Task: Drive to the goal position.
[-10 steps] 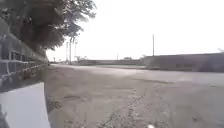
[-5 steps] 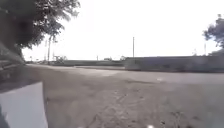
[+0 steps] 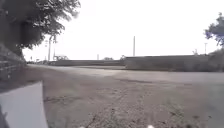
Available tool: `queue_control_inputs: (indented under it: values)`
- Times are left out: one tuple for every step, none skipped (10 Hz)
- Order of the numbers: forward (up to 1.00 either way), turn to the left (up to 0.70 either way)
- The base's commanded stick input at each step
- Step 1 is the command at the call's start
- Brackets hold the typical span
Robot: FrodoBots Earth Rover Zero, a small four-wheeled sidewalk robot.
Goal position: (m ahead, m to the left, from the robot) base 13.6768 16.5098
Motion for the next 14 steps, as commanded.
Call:
queue_control_inputs:
  values:
    - [0.70, 0.27]
    - [0.70, 0.27]
    - [0.70, 0.27]
    - [0.70, 0.27]
    - [0.70, 0.27]
    - [0.70, 0.24]
    - [0.70, 0.15]
    - [0.70, 0.05]
    - [0.70, 0.04]
    - [0.70, 0.12]
    - [0.70, 0.21]
    - [0.70, 0.27]
    - [0.70, 0.27]
    - [0.70, 0.27]
